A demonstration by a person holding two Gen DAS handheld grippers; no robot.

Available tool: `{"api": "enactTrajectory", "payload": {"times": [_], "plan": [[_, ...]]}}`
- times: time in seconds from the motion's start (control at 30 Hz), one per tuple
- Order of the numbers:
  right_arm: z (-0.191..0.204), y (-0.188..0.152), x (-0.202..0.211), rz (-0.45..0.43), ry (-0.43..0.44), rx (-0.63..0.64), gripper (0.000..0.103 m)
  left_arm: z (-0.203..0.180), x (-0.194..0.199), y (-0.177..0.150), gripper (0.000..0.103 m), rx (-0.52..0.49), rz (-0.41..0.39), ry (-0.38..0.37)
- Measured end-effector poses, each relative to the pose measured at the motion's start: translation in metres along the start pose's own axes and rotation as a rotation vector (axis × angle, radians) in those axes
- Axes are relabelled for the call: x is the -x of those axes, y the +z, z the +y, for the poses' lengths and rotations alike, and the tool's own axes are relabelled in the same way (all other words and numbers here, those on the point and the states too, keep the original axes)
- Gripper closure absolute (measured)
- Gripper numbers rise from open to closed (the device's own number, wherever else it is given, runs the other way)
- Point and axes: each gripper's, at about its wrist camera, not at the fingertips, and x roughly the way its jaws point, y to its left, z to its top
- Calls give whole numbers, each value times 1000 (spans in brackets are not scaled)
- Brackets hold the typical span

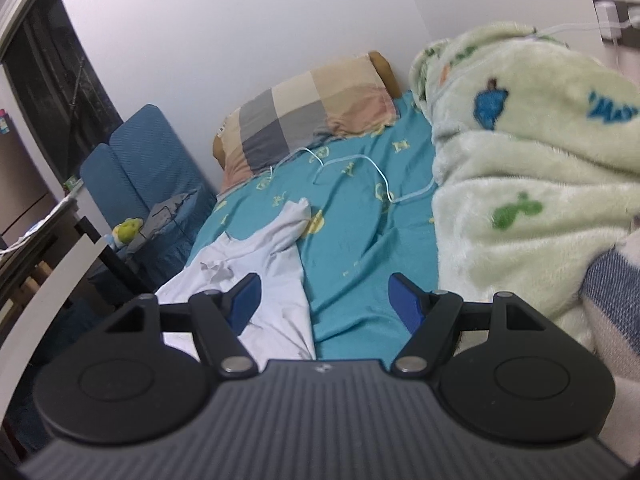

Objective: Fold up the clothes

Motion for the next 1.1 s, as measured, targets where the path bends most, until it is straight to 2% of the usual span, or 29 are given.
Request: {"api": "enactTrajectory", "payload": {"times": [0.2, 0.3, 0.33, 0.43, 0.53, 0.67, 0.73, 0.8, 0.9, 1.0, 1.1], "plan": [[-6, 0, -2, 3, 1, -26, 31, 3, -3, 1, 69, 0, 29, 26], [-5, -1, -2, 3, 3, -18, 31, 3, -3, 2, 97, -8, 33, 48], [-6, -2, -3, 2, -3, -19, 31, 5, -3, 2, 98, 4, 35, 43], [-7, -4, -6, 10, -25, -23, 31, 20, 15, 9, 99, 58, 24, -9], [-8, -7, -10, 33, -36, -21, 31, 38, 56, 18, 99, 80, -10, -66], [-5, -7, -10, 48, -7, -32, 31, 82, 115, 24, 99, 149, -26, -116], [1, -8, -9, 56, 10, -22, 31, 111, 133, 19, 99, 222, -7, -116], [9, -11, -11, 67, 17, -2, 31, 138, 145, 13, 99, 283, 20, -99], [20, -17, -16, 92, 31, 29, 31, 165, 142, -5, 99, 340, 86, -2], [31, -25, -25, 132, 35, 58, 31, 182, 124, -20, 99, 404, 163, 42], [39, -34, -33, 171, 29, 87, 31, 190, 111, -23, 98, 439, 193, 49]]}}
